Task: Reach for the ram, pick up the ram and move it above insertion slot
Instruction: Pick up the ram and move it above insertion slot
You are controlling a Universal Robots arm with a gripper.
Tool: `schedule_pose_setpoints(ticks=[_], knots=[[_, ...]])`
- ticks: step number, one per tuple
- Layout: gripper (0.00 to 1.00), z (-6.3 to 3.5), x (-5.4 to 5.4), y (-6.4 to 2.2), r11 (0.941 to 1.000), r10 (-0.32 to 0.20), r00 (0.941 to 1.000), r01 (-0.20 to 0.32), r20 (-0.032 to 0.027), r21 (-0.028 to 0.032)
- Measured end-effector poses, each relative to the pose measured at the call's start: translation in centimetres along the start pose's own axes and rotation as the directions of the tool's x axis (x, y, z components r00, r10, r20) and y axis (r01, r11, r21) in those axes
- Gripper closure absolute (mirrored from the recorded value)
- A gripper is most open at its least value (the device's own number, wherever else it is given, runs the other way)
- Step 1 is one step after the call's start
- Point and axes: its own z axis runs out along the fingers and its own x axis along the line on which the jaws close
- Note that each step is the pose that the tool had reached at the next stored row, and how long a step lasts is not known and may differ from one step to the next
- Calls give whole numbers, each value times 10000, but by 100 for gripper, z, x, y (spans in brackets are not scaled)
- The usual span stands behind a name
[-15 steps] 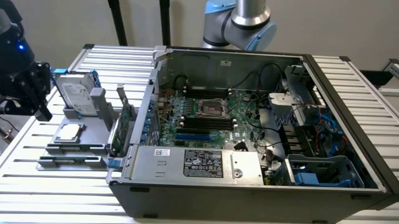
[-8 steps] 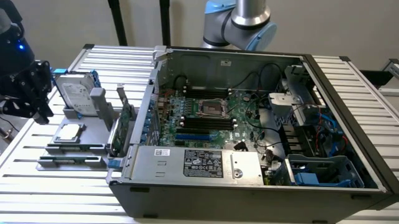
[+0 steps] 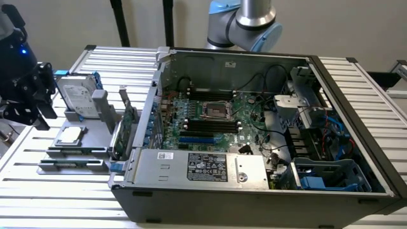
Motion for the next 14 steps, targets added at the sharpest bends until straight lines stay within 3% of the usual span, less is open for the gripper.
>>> schedule_pose_setpoints(ticks=[14], knots=[[64,254,-1,-18,10000,-2,10000,2,0,0]])
